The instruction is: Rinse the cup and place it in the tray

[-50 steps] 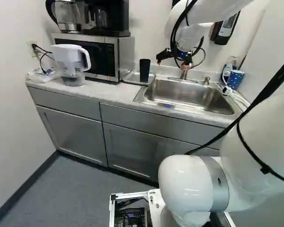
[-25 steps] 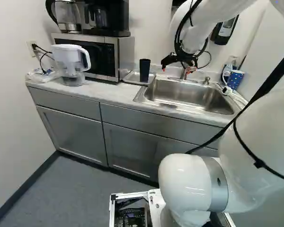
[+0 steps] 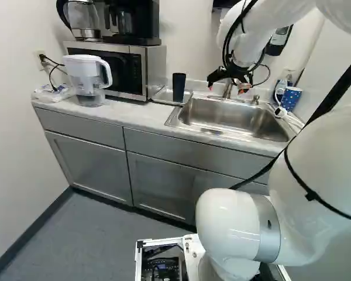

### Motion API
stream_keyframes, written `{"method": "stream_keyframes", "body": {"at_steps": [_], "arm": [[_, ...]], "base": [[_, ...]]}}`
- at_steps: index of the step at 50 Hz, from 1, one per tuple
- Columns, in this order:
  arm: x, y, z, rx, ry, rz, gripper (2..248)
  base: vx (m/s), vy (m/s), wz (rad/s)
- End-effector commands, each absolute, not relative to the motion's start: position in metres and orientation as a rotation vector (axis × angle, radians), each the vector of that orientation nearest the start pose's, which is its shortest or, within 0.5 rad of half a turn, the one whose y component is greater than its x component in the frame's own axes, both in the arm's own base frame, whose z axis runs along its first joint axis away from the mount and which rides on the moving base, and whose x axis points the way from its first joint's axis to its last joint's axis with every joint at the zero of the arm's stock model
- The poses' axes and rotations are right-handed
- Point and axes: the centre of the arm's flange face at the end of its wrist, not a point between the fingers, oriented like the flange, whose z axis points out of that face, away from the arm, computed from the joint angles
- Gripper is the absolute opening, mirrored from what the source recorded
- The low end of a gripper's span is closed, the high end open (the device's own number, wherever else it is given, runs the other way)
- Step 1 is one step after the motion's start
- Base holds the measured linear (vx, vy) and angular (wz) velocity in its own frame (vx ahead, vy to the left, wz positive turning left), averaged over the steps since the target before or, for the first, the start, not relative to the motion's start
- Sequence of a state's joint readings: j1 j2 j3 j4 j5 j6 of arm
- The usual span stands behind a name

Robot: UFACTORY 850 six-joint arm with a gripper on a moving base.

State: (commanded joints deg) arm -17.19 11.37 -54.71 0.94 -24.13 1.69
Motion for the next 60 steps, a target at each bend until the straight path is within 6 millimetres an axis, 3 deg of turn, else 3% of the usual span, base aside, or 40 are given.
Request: {"method": "stream_keyframes", "body": {"at_steps": [60], "arm": [[0.4144,-0.1284,0.6438,-2.972,0.516,-1.148,247]], "base": [[0.000,0.000,0.000]]}}
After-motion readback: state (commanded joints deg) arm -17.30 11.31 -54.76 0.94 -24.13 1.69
